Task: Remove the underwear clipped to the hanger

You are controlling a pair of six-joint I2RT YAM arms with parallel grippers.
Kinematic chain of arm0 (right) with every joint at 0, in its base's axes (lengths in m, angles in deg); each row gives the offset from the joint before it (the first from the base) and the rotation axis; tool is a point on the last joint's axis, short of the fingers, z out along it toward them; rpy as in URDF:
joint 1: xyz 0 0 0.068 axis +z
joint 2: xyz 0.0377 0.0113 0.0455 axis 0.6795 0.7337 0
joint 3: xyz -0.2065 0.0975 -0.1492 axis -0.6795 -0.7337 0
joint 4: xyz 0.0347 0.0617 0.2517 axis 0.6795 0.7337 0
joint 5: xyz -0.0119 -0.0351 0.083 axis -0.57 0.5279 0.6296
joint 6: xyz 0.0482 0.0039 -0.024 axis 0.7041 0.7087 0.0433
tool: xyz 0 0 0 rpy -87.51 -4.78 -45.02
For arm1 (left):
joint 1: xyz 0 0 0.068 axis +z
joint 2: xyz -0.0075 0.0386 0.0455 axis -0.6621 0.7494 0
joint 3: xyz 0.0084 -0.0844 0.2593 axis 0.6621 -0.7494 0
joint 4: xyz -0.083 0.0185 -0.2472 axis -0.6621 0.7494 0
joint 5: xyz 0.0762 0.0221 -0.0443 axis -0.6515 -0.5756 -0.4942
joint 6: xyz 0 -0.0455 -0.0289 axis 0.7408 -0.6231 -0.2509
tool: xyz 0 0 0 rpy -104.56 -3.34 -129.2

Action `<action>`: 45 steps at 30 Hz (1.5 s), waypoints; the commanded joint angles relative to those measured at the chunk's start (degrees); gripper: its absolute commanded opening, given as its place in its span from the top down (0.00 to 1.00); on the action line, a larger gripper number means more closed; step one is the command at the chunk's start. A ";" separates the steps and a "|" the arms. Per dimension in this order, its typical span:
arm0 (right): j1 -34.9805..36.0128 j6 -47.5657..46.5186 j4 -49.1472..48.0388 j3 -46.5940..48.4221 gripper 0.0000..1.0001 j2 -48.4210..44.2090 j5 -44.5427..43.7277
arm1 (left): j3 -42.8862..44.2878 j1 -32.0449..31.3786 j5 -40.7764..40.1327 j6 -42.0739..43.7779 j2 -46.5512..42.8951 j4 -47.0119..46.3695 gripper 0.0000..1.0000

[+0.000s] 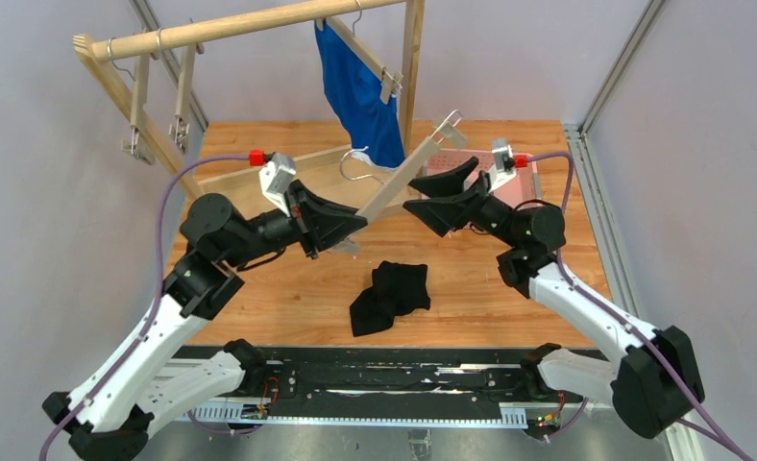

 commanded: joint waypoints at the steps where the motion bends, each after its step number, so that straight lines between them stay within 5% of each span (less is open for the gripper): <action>1: 4.47 -24.48 34.32 -0.35 0.29 -7.68 -4.50 | 3.27 -0.14 -11.16 7.88 -6.99 20.16 1.00; 4: 12.13 -39.51 55.09 1.02 0.28 -11.75 -18.76 | 3.60 -0.14 -18.68 9.59 -12.03 30.20 1.00; 9: 17.60 -44.87 69.11 0.30 0.28 -11.13 -29.57 | 3.17 -0.14 -27.34 7.93 -19.31 39.90 1.00; 22: 23.89 -43.27 68.49 -4.55 0.28 -0.92 -34.08 | 4.92 -0.14 -57.06 4.84 -15.75 45.60 1.00; 28: 26.14 -42.70 69.58 -1.90 0.29 10.40 -31.37 | 8.40 -0.19 -62.16 6.82 -8.89 41.51 1.00; 31: 27.85 -41.98 69.62 -0.25 0.40 17.01 -30.76 | 10.87 -0.14 -63.42 7.85 -4.12 40.99 1.00; 37: 29.92 -39.30 70.69 1.01 0.98 22.31 -32.43 | 12.35 -0.14 -63.04 9.27 0.40 37.43 1.00; 45: 29.27 -43.91 83.01 5.16 0.99 4.04 -49.10 | 19.92 3.79 -62.02 13.19 5.55 38.67 1.00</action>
